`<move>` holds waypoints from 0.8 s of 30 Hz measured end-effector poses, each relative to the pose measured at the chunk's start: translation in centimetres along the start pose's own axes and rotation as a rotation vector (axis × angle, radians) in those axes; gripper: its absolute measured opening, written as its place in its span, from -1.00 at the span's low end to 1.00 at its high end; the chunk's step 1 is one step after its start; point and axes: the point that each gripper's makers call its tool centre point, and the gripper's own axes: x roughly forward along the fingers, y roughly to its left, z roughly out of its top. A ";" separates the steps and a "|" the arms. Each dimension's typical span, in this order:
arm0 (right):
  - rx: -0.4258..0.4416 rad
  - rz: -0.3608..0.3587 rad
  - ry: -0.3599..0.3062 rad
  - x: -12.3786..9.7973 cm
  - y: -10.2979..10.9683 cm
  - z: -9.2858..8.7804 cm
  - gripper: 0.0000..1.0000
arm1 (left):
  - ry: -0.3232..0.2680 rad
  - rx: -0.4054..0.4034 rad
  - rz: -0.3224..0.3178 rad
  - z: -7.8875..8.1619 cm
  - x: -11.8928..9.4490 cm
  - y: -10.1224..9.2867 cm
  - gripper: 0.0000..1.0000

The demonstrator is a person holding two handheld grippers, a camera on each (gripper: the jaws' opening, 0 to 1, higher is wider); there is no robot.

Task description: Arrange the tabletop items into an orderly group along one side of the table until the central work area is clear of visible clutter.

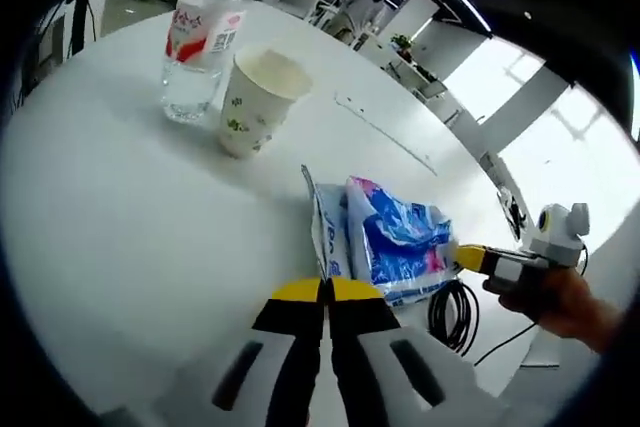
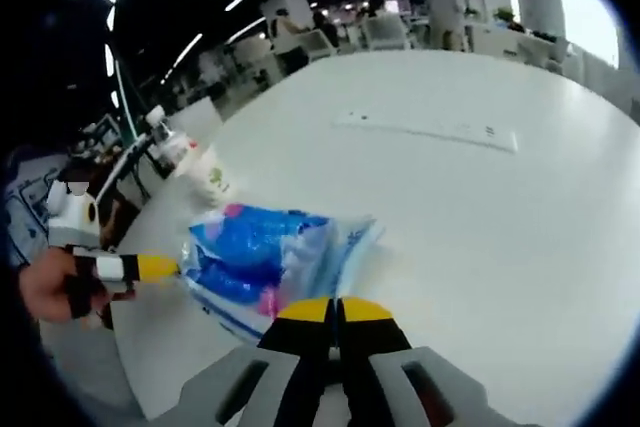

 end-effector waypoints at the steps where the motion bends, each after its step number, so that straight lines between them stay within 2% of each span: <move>1: 0.004 -0.005 -0.005 -0.1 -0.1 0.0 -1.00 | -0.002 0.002 -0.001 0.4 0.3 0.0 -1.00; 9: 0.044 -0.023 -0.038 0.0 -0.1 0.2 -1.00 | -0.014 0.019 0.004 2.6 2.1 0.3 -1.00; 14: 0.064 -0.024 -0.052 0.6 0.3 0.9 -1.00 | -0.021 0.015 0.015 3.3 2.4 0.9 -1.00; 20: 0.083 -0.030 -0.065 1.7 0.3 1.9 -1.00 | -0.036 -0.021 0.027 4.3 2.9 1.5 -1.00; 24: 0.085 -0.030 -0.061 2.5 0.5 2.0 -1.00 | -0.047 -0.056 0.030 4.8 3.3 2.0 -1.00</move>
